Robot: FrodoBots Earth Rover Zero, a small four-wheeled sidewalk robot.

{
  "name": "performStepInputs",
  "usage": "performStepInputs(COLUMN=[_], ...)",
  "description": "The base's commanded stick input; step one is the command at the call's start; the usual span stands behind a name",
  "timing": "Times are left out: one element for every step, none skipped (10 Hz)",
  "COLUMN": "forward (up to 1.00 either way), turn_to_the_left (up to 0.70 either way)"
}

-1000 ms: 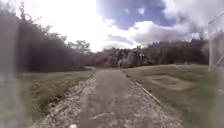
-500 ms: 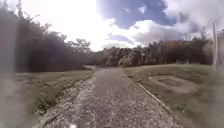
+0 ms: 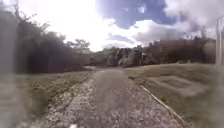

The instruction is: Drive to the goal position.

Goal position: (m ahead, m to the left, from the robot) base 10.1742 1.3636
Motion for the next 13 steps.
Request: performStepInputs(forward=[0.7, 0.7, 0.7, 0.7, 0.7, 0.7, 0.7, 0.7, 0.7, 0.7, 0.7, 0.7, 0.7], turn_to_the_left=[0.01, 0.01, 0.01, 0.01, 0.01, 0.01, 0.01, 0.01, 0.01, 0.01, 0.01, 0.01, 0.13])
